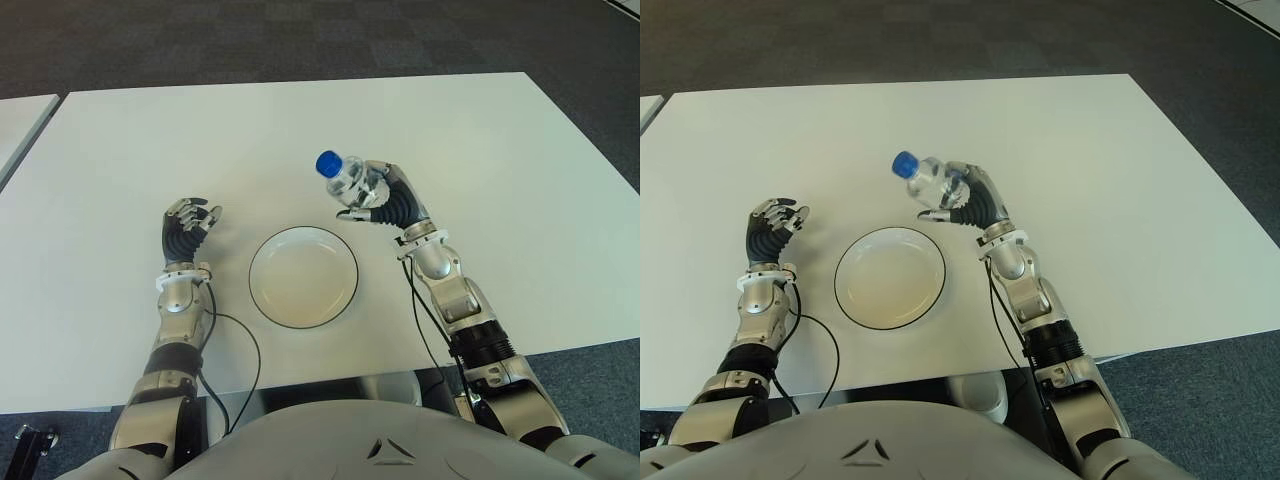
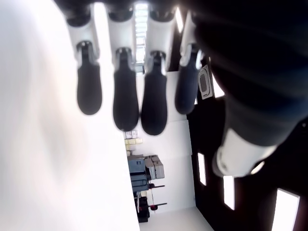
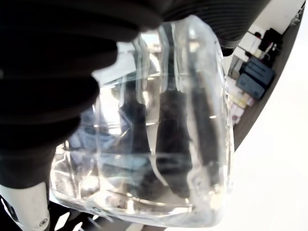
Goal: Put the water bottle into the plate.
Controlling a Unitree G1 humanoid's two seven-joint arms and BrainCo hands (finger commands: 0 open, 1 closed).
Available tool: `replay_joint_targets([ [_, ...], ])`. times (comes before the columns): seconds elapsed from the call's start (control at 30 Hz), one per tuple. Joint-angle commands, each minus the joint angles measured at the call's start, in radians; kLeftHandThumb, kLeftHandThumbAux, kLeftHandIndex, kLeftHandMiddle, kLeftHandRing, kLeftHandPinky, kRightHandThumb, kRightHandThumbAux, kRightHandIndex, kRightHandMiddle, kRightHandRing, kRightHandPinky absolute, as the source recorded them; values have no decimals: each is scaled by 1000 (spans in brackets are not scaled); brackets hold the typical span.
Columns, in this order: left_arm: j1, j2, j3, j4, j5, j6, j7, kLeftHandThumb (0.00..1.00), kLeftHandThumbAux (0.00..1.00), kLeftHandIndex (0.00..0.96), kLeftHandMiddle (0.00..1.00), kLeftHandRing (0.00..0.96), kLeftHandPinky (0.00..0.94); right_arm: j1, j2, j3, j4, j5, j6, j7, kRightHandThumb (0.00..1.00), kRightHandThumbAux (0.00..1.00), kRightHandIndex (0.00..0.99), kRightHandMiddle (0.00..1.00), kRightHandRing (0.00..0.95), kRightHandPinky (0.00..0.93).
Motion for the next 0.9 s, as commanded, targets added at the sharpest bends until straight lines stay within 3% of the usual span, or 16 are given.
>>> replay_joint_targets([
  [0.03,6,-13,3,-7,-7,11,-4,707,713,434,622,595,578,-18,-39,22,-10,-24,-103,32,707,719,439,907,908,901],
  [0.43,7,-11,0,-1,4,-1,-1,707,713,434,644,623,597,-29,-79,80,60,-62,-292,77,709,719,439,915,907,899],
  [0.67,7,-13,3,-7,-12,21,-13,707,713,434,634,609,579,-31,-106,110,45,-59,-297,171,709,719,439,907,905,896],
  [0.9,6,-18,4,-7,-22,23,-12,707,713,433,624,596,575,-55,-140,160,19,-44,-230,356,710,719,439,907,908,900],
])
